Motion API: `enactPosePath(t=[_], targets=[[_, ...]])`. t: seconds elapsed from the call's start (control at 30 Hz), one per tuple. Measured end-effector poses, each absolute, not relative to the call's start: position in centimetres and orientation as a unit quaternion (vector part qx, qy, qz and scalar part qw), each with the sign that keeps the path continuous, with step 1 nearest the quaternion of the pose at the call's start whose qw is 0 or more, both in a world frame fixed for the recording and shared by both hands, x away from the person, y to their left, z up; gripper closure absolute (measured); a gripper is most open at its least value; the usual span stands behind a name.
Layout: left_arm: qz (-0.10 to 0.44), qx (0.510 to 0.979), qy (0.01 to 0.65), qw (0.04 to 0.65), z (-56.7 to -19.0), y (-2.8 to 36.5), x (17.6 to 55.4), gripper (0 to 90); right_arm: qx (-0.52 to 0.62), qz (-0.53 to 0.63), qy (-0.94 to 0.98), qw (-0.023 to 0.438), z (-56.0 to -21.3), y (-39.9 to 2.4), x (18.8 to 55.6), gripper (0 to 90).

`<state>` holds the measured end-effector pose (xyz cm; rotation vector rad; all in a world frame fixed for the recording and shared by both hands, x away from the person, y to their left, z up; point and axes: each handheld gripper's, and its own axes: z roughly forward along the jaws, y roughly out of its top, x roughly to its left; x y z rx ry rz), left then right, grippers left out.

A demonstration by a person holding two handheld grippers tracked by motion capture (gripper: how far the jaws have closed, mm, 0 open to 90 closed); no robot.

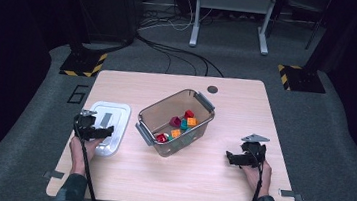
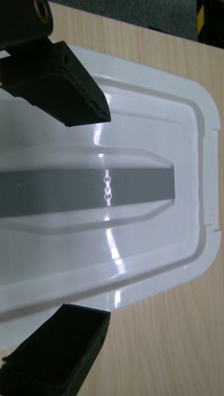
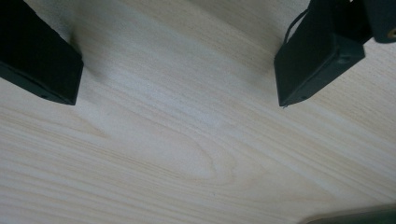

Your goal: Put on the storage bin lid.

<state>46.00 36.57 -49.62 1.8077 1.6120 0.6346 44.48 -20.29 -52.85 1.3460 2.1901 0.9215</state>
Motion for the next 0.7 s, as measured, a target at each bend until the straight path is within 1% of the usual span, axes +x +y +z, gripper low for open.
enactPosePath(t=[0.07,0.1,0.13,0.2,0.23,0.3,0.33,0.4,0.47,0.53,0.7], targets=[[0.240,0.682,0.616,0.313,-49.8,36.8,46.4,8.0,0.482,0.332,0.785,0.202,-52.8,-20.3,44.5,0.7],[0.239,0.680,0.619,0.313,-49.8,36.9,46.5,16.0,0.483,0.332,0.785,0.202,-52.8,-20.3,44.5,0.9],[0.244,0.676,0.621,0.314,-49.8,37.0,46.7,18.1,0.484,0.333,0.784,0.202,-52.8,-20.2,44.5,0.9],[0.246,0.677,0.619,0.312,-49.7,37.0,47.0,29.9,0.484,0.333,0.784,0.202,-52.8,-20.2,44.5,0.9],[0.246,0.677,0.619,0.312,-49.7,37.0,47.0,31.2,0.484,0.333,0.784,0.202,-52.8,-20.2,44.5,0.9],[0.254,0.677,0.620,0.304,-49.7,36.9,47.2,36.9,0.484,0.333,0.784,0.202,-52.8,-20.2,44.5,1.0],[0.252,0.681,0.619,0.300,-49.7,36.8,47.4,36.9,0.484,0.333,0.783,0.202,-52.8,-20.2,44.5,0.9],[0.250,0.685,0.619,0.291,-50.0,36.6,47.7,40.7,0.484,0.333,0.783,0.202,-52.8,-20.2,44.5,1.1],[0.247,0.684,0.625,0.282,-50.4,36.6,48.0,42.1,0.485,0.333,0.783,0.203,-52.8,-20.2,44.5,1.4],[0.250,0.676,0.633,0.283,-50.6,36.7,48.1,48.5,0.485,0.334,0.781,0.207,-52.9,-20.2,44.5,1.6],[0.253,0.677,0.632,0.279,-50.7,36.6,48.2,53.0,0.486,0.334,0.781,0.206,-52.8,-20.2,44.5,1.7]])
